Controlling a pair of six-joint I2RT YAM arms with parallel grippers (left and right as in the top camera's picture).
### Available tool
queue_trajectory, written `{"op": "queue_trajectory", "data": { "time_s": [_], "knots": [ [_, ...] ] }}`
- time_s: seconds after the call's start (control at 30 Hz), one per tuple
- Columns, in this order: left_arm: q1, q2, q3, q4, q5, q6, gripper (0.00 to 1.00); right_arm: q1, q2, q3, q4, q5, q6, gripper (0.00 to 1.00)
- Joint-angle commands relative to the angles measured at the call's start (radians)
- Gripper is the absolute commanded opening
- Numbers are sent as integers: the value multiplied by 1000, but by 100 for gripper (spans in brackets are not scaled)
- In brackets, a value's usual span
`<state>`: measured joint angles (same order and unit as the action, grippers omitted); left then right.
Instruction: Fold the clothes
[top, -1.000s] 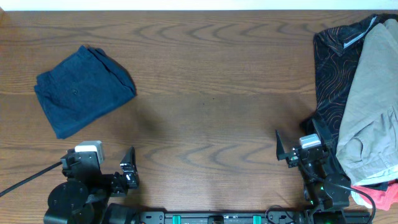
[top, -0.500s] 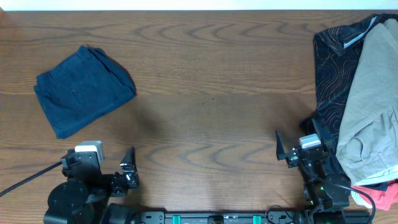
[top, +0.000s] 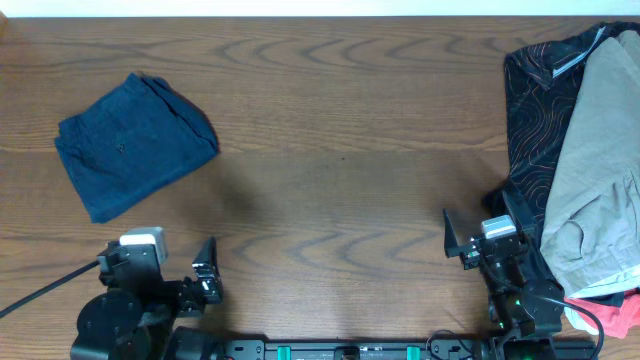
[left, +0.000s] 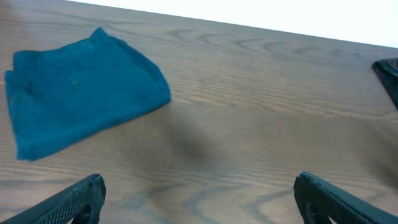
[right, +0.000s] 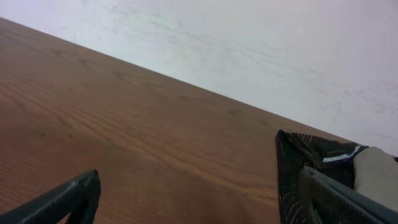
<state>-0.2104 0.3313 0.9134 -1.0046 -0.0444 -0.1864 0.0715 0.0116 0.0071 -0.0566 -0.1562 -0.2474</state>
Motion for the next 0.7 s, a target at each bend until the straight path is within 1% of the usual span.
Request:
{"op": "queue_trajectory", "data": {
  "time_s": [0.0,0.1,0.2,0.47,0.67],
  "knots": [
    [39,-36,-23,-3,-21,-8,98,8,-5,-2,-4,11,-12,99],
    [74,-69,-70,10,-21,-9,98,8,-5,-2,-4,11,-12,99],
    [89,-119,-152,79,-21,-9,98,8,-5,-2,-4,11,-12,99],
    [90,-265,-423,349,-16,-10,98,8,-5,-2,-4,10,-12,99],
    [90,-325,-608,620,-17,-10,98,8,-5,-2,-4,10,-12,99]
  ]
}}
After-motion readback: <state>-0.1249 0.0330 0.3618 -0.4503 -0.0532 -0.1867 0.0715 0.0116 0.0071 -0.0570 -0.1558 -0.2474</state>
